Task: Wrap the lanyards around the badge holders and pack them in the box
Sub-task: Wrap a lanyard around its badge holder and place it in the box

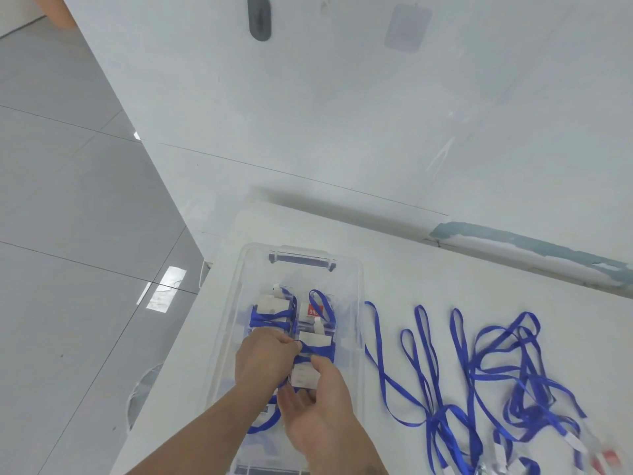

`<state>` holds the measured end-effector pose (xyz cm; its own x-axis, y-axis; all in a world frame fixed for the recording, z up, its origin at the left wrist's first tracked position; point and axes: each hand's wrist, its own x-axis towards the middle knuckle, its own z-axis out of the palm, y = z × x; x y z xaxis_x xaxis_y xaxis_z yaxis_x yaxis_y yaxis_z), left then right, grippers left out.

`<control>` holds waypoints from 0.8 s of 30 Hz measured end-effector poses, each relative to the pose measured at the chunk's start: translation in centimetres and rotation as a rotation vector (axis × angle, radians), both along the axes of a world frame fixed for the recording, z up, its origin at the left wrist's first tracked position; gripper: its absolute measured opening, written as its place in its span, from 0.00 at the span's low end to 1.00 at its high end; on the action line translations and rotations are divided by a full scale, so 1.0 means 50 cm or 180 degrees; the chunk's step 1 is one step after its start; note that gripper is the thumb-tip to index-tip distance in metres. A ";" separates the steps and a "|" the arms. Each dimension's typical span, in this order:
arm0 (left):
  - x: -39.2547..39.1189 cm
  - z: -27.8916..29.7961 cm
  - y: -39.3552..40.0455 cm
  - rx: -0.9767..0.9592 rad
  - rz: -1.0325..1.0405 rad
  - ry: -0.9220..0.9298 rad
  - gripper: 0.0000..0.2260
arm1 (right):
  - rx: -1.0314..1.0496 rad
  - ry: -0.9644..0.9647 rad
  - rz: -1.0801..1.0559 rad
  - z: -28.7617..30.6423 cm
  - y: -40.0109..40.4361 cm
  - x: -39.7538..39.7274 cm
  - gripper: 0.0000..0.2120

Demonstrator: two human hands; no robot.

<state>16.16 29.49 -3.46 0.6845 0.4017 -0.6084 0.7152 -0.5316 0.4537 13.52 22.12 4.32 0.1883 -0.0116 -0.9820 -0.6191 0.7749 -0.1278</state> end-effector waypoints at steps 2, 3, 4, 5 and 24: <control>0.004 -0.003 0.000 0.0146 -0.0105 0.0090 0.11 | -0.0023 0.0026 0.0056 -0.007 -0.002 0.000 0.12; 0.006 -0.004 0.000 0.0231 -0.0168 0.0121 0.11 | -0.0036 0.0043 0.0099 -0.009 -0.002 0.000 0.13; 0.007 -0.005 0.001 0.0294 -0.0224 0.0135 0.11 | -0.0046 0.0052 0.0132 -0.008 -0.001 0.001 0.14; 0.008 -0.006 0.001 0.0338 -0.0266 0.0144 0.11 | -0.0054 0.0065 0.0163 -0.009 -0.001 0.001 0.14; 0.011 0.024 0.007 -0.0379 0.0056 -0.0425 0.08 | 0.0238 -0.0034 0.0583 0.080 -0.034 -0.021 0.17</control>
